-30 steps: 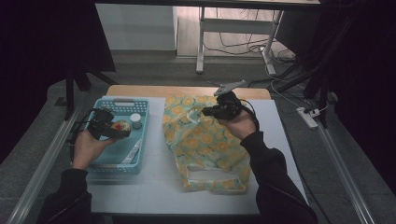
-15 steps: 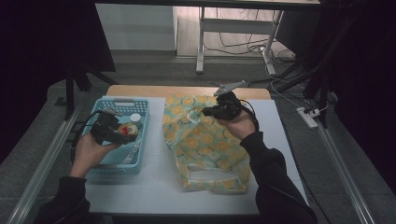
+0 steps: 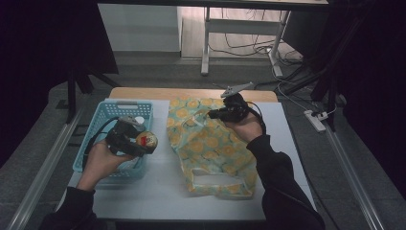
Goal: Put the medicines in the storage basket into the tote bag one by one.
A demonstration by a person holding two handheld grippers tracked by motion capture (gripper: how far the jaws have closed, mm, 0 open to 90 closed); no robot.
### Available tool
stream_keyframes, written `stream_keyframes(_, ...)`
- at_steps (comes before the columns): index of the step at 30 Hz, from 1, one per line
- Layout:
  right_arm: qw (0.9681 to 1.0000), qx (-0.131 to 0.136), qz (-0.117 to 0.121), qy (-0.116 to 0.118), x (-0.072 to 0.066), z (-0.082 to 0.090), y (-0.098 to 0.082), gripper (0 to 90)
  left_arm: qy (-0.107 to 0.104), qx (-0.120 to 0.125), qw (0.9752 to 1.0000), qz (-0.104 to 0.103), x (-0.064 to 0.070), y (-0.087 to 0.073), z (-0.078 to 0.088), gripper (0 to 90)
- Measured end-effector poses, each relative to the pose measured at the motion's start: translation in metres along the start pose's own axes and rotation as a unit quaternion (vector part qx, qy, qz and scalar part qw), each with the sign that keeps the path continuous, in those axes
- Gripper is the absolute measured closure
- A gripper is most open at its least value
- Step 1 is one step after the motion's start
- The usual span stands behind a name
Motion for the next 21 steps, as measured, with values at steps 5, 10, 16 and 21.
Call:
stream_keyframes(5, 0.9999, -0.002, -0.010, 0.008, 0.002, -0.001, 0.000, 90.0, -0.016, -0.004, 0.9998, -0.012, 0.014, 0.008, -0.006, 20.6)
stream_keyframes(10, 0.9999, -0.004, -0.012, 0.012, 0.002, -0.003, 0.000, 89.9, -0.026, -0.009, 0.9992, -0.028, 0.027, 0.018, -0.012, 20.7)
stream_keyframes(16, 0.9998, -0.007, -0.011, 0.012, 0.000, -0.005, -0.001, 89.9, -0.045, -0.013, 0.9979, -0.045, 0.044, 0.031, -0.024, 20.6)
stream_keyframes(21, 0.9998, -0.010, -0.009, 0.011, -0.001, -0.007, -0.002, 90.0, -0.060, -0.015, 0.9962, -0.060, 0.055, 0.044, -0.040, 20.7)
Point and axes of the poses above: each handheld gripper's, and its own axes: z roughly backward along the jaws, y roughly out of its top, x roughly to its right, the point moved 7 cm from there along -z, roughly forward along the jaws, and after that the axes turned 13 degrees about -y, right-handed, at the moved point
